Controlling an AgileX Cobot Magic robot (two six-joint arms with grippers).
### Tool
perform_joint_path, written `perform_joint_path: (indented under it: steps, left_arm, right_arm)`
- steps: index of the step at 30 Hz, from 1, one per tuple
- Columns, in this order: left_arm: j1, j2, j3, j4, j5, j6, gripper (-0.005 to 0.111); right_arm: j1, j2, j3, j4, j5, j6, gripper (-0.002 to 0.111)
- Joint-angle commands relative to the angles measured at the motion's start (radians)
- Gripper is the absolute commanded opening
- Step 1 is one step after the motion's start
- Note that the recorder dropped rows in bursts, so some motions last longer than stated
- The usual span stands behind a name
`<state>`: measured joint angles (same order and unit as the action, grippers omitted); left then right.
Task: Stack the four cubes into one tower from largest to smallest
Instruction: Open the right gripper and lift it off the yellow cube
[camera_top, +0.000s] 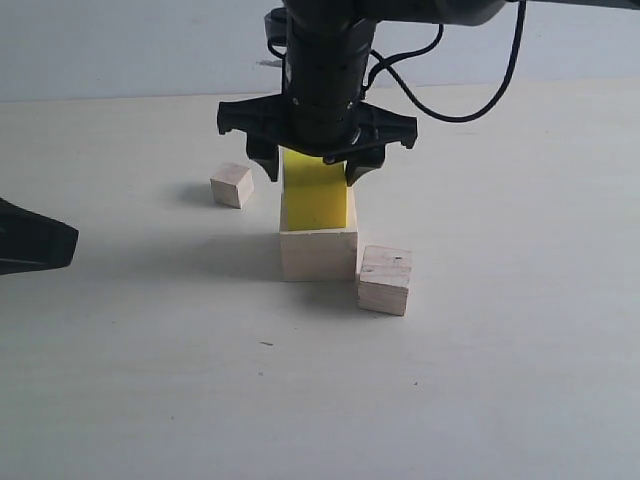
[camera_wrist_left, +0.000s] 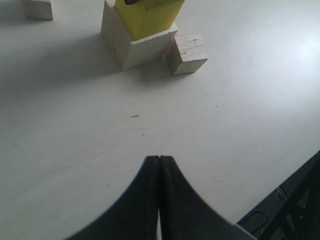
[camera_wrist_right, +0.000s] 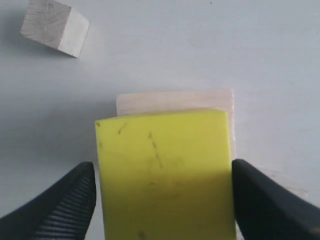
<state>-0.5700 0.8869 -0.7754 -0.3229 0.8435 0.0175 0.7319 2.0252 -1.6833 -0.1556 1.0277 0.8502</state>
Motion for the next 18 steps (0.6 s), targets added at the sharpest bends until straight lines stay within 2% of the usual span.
perform_joint_path:
  steps: [1, 5, 9, 11, 12, 13, 15, 16, 18]
  left_arm:
    - [0.003, -0.006, 0.002, -0.001, -0.011, 0.007, 0.000]
    - [0.003, -0.006, 0.002, -0.001, -0.011, 0.007, 0.000]
    - [0.003, -0.006, 0.002, -0.001, -0.011, 0.007, 0.000]
    - [0.003, -0.006, 0.002, -0.001, -0.011, 0.007, 0.000]
    - [0.003, -0.006, 0.002, -0.001, -0.011, 0.007, 0.000]
    - [0.003, -0.006, 0.002, -0.001, -0.011, 0.007, 0.000]
    - [0.003, -0.006, 0.002, -0.003, -0.009, 0.007, 0.000]
    - [0.003, -0.006, 0.002, -0.004, -0.007, 0.007, 0.000]
    - [0.003, -0.006, 0.002, -0.004, 0.009, 0.005, 0.000]
  right_arm:
    - [0.001, -0.054, 0.002, -0.009, 0.015, -0.019, 0.070]
    - [0.001, -0.140, 0.002, -0.013, 0.074, -0.095, 0.070]
    - [0.001, -0.227, 0.002, -0.033, 0.193, -0.306, 0.066]
    - [0.001, -0.263, 0.004, -0.059, 0.193, -0.512, 0.045]
    - [0.001, -0.273, 0.004, -0.051, 0.193, -0.599, 0.038]
    - [0.001, -0.286, 0.004, -0.033, 0.193, -0.702, 0.025]
    - [0.001, -0.295, 0.004, -0.032, 0.193, -0.779, 0.007]
    - [0.001, -0.295, 0.004, -0.040, 0.193, -0.802, 0.002]
    - [0.001, -0.295, 0.017, -0.050, 0.193, -0.850, 0.000]
